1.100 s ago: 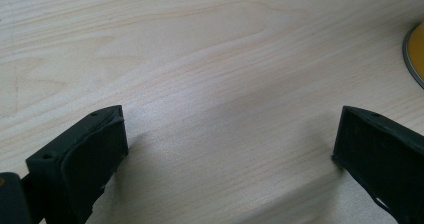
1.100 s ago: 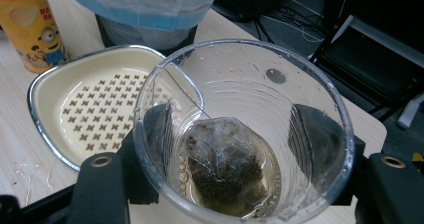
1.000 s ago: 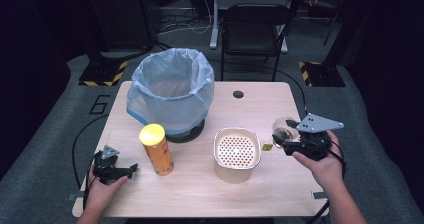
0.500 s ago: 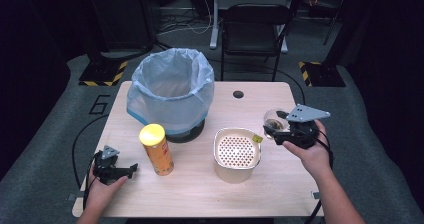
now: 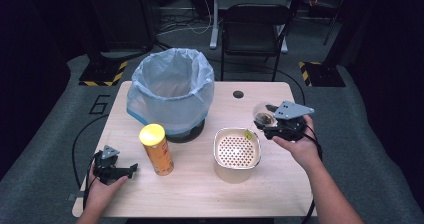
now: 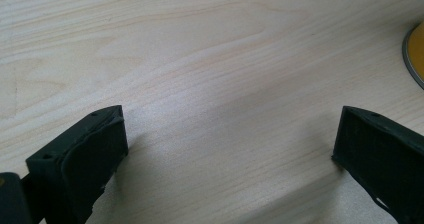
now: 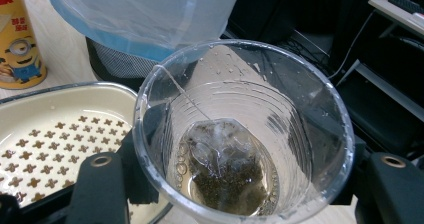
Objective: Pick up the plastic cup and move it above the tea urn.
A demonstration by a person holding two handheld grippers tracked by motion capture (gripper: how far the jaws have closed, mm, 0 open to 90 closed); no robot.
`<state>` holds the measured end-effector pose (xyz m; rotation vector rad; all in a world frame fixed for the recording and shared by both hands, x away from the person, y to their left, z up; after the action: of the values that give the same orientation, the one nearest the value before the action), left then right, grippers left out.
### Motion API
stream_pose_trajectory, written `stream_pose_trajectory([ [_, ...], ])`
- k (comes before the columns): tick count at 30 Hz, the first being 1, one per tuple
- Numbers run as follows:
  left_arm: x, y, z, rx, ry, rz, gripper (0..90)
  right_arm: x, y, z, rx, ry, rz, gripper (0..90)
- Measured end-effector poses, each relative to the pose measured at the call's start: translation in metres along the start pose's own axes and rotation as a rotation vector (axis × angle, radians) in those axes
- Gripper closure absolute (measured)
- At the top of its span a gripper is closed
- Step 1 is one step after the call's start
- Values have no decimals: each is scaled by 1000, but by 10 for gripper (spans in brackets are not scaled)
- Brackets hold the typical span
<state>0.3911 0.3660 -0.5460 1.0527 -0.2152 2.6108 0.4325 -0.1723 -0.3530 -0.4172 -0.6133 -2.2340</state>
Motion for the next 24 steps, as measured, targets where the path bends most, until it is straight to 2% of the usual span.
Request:
stream_pose_trajectory([
  [7,0,0,0,0,0,0,6,-9,-3,7,44,-1,24,347],
  [11,0,0,0,-4,-1,2,6,-15,-4,10,63,4,13,347],
  [14,0,0,0,-6,-1,2,6,-21,-6,10,95,-5,1,344],
  [17,0,-1,0,-13,5,5,6,-26,-9,9,139,-8,-32,342],
  [24,0,-1,0,-12,4,4,6,-30,-15,8,210,-8,-59,342],
])
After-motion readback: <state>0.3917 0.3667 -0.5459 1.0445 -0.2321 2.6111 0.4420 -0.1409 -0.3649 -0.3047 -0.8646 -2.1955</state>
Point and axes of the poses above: each handheld gripper's, and its own axes: x roughly backward along the jaws, z roughly out of its top, y roughly to its right, the point moved 2 cm from there along -x, roughly forward along the jaws, and after that the axes turned 3 degrees about z, right-handed, at the moved point
